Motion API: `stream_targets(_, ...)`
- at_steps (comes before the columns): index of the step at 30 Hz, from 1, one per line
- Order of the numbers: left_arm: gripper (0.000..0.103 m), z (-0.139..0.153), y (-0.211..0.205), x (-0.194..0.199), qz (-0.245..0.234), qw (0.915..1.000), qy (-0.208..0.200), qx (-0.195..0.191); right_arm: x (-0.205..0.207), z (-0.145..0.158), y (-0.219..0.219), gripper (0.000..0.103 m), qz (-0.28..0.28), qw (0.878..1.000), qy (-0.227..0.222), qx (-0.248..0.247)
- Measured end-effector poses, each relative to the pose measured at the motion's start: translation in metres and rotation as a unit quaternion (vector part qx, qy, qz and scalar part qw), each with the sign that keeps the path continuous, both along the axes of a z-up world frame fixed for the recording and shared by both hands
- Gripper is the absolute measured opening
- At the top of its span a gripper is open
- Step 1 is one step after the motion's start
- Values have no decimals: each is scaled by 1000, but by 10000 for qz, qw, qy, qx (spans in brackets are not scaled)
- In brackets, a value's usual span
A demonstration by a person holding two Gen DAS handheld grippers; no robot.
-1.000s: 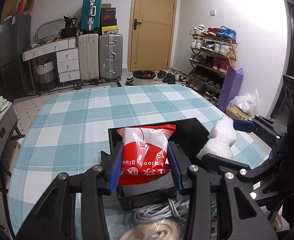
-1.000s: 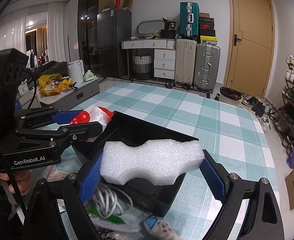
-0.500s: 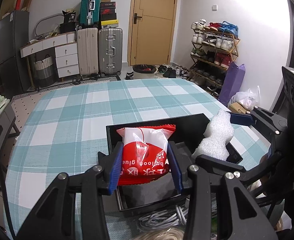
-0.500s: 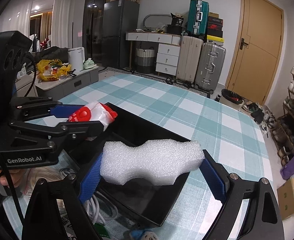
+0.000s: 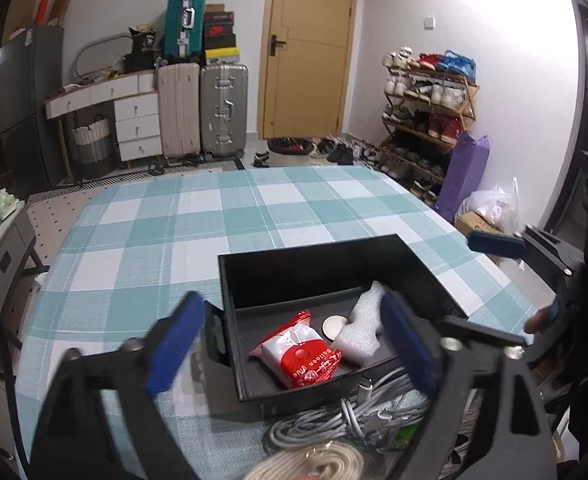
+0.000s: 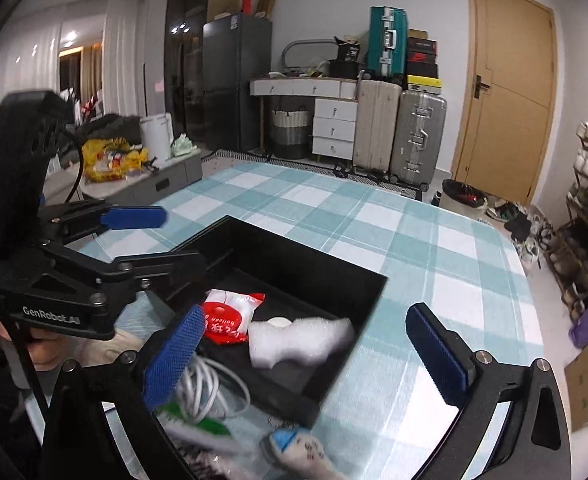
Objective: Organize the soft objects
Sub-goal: 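Open both grippers and withdraw them from the black box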
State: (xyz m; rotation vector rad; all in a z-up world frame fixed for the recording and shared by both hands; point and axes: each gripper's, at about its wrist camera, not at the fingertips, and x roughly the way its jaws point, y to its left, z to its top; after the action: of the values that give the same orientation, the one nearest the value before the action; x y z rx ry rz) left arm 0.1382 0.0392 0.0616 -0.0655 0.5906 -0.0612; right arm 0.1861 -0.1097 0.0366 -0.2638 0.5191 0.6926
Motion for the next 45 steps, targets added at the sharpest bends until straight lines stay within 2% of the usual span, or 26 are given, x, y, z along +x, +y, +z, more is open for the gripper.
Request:
stream_targets(2, 103, 2, 0, -8, 39, 10000, -74, -8, -7, 4, -10, 102, -70, 9999, 79, 110)
stream_targets(9, 103, 3, 0, -38, 79, 9999, -132, 51, -33, 8, -38, 102, -397, 9986, 176, 317)
stream_targets(19, 103, -4, 2, -69, 269, 9996, -98, 67, -64, 1, -58, 102, -441, 9980, 235, 376)
stream_targets(24, 103, -7, 2, -81, 300, 9995, -107, 4, -66, -2, -64, 102, -541, 9976, 268, 342)
stream_targets(30, 103, -17, -2, -89, 289, 9995, 31, 135, -63, -6, -71, 102, -614, 9967, 388, 372)
stream_targets(34, 103, -25, -2, -95, 331, 9994, 113, 46, -60, -11, -75, 102, -721, 9954, 534, 348)
stream_targets(45, 103, -43, -1, -101, 400, 9988, 274, 78, -60, -20, -72, 102, -447, 9948, 865, 298)
